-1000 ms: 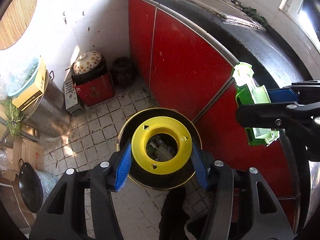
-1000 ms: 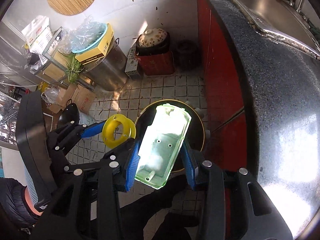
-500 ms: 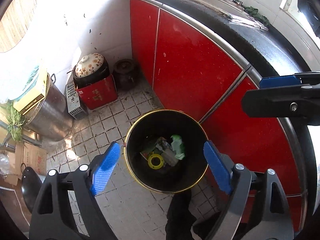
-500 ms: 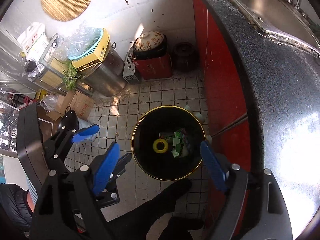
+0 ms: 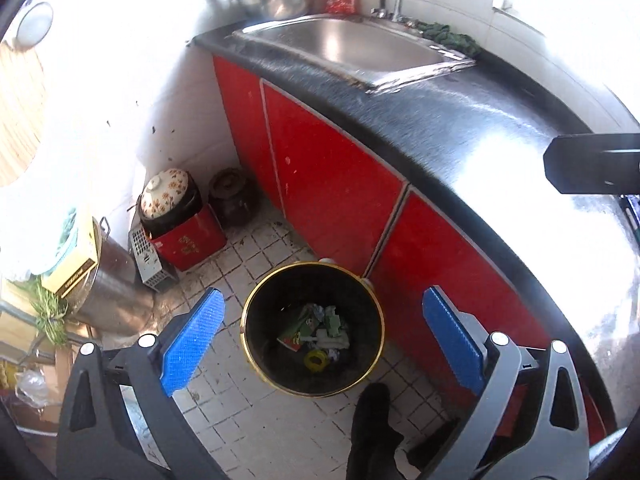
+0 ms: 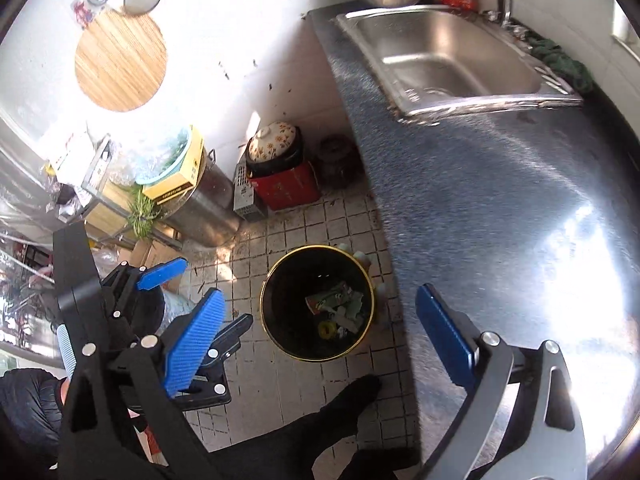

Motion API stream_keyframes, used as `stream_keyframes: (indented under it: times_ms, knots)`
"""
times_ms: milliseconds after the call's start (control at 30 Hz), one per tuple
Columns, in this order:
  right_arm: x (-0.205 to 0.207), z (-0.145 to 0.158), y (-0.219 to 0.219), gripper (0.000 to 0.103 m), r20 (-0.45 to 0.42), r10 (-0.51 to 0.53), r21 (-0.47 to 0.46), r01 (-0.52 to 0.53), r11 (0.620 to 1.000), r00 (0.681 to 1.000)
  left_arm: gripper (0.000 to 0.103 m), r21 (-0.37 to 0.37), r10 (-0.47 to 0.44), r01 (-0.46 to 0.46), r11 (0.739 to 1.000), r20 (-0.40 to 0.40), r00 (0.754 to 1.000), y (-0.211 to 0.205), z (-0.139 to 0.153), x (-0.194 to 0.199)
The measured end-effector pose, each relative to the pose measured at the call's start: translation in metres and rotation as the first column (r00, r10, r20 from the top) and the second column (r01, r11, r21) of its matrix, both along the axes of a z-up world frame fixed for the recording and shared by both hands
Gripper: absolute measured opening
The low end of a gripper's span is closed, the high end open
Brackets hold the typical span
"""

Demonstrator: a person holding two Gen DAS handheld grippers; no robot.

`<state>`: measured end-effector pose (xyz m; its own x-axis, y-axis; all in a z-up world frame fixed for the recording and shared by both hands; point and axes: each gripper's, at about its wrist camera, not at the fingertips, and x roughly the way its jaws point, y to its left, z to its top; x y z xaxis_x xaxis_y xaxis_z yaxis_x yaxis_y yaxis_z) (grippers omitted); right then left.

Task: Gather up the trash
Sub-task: 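Carry both items to the black bin and open both tools to drop them, then return both tools to the countertop trash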

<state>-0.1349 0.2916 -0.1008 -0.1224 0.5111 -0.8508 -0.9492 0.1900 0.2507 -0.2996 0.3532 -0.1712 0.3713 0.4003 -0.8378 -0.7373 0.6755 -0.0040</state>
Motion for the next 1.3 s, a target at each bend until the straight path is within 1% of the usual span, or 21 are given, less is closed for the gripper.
stream_keyframes:
  times_ms: [100, 167, 233, 267, 333, 400, 467, 600, 667, 733, 800, 833, 900, 933, 1000, 1033, 1100, 1200, 1300]
  knots:
    - [0.039, 0.03, -0.048, 0.095, 0.044, -0.132, 0.04, 0.13, 0.991, 0.99, 0.096, -0.014, -0.092, 0.093, 0.996, 0.042, 0.995, -0.017, 0.027, 0.036]
    - [0.068, 0.047, -0.088, 0.095, 0.074, -0.239, 0.067, 0.235, 0.97, 0.968, 0.096, -0.001, -0.184, 0.184, 0.983, 0.062, 0.981, -0.034, 0.045, 0.067]
    - [0.095, 0.061, -0.129, 0.095, 0.111, -0.352, 0.088, 0.343, 0.935, 0.929, 0.096, 0.012, -0.282, 0.282, 0.959, 0.07, 0.957, -0.055, 0.06, 0.103]
    - [0.109, 0.068, -0.152, 0.095, 0.124, -0.403, 0.099, 0.393, 0.914, 0.907, 0.096, 0.009, -0.33, 0.33, 0.944, 0.08, 0.941, -0.066, 0.065, 0.121]
    - [0.132, 0.077, -0.198, 0.095, 0.154, -0.503, 0.112, 0.491, 0.864, 0.85, 0.096, 0.005, -0.423, 0.424, 0.906, 0.099, 0.901, -0.091, 0.078, 0.158]
    - [0.15, 0.083, -0.245, 0.095, 0.178, -0.593, 0.12, 0.58, 0.805, 0.786, 0.096, 0.007, -0.502, 0.505, 0.863, 0.119, 0.857, -0.119, 0.088, 0.192]
    - [0.162, 0.087, -0.293, 0.095, 0.186, -0.677, 0.134, 0.665, 0.735, 0.712, 0.096, -0.005, -0.569, 0.575, 0.818, 0.14, 0.811, -0.15, 0.097, 0.224]
    - [0.175, 0.091, -0.384, 0.095, 0.176, -0.802, 0.144, 0.791, 0.595, 0.571, 0.096, -0.027, -0.683, 0.697, 0.716, 0.178, 0.708, -0.221, 0.107, 0.268]
    - [0.174, 0.091, -0.421, 0.095, 0.168, -0.844, 0.149, 0.833, 0.532, 0.509, 0.096, -0.015, -0.743, 0.757, 0.654, 0.174, 0.646, -0.258, 0.11, 0.283]
    - [0.175, 0.091, -0.454, 0.095, 0.16, -0.876, 0.15, 0.866, 0.476, 0.454, 0.096, 0.008, -0.8, 0.811, 0.586, 0.166, 0.576, -0.294, 0.111, 0.291]
    - [0.172, 0.089, -0.48, 0.095, 0.152, -0.9, 0.149, 0.89, 0.43, 0.409, 0.096, 0.027, -0.847, 0.854, 0.52, 0.146, 0.511, -0.323, 0.111, 0.296]
    - [0.169, 0.088, -0.491, 0.095, 0.149, -0.908, 0.149, 0.898, 0.413, 0.393, 0.096, 0.038, -0.868, 0.873, 0.487, 0.132, 0.478, -0.337, 0.111, 0.297]
    - [0.168, 0.086, -0.508, 0.095, 0.144, -0.919, 0.144, 0.911, 0.386, 0.367, 0.096, 0.057, -0.901, 0.902, 0.427, 0.107, 0.42, -0.362, 0.109, 0.3]
    - [0.168, 0.085, -0.516, 0.095, 0.142, -0.923, 0.142, 0.915, 0.377, 0.358, 0.096, 0.063, -0.914, 0.914, 0.401, 0.098, 0.394, -0.373, 0.107, 0.3]
    - [0.167, 0.083, -0.526, 0.095, 0.139, -0.928, 0.139, 0.921, 0.364, 0.346, 0.096, 0.078, -0.934, 0.931, 0.356, 0.074, 0.351, -0.39, 0.103, 0.299]
    - [0.167, 0.081, -0.53, 0.095, 0.136, -0.93, 0.137, 0.923, 0.36, 0.342, 0.096, 0.084, -0.94, 0.937, 0.34, 0.065, 0.335, -0.396, 0.102, 0.299]
    - [0.17, 0.08, -0.535, 0.095, 0.128, -0.932, 0.135, 0.925, 0.355, 0.339, 0.096, 0.091, -0.949, 0.945, 0.315, 0.051, 0.311, -0.407, 0.1, 0.299]
    - [0.173, 0.077, -0.541, 0.095, 0.127, -0.93, 0.132, 0.923, 0.361, 0.346, 0.096, 0.084, -0.956, 0.952, 0.293, 0.042, 0.29, -0.418, 0.095, 0.301]
    - [0.178, 0.072, -0.547, 0.095, 0.119, -0.926, 0.126, 0.919, 0.373, 0.359, 0.096, 0.082, -0.963, 0.959, 0.27, 0.032, 0.268, -0.429, 0.087, 0.305]
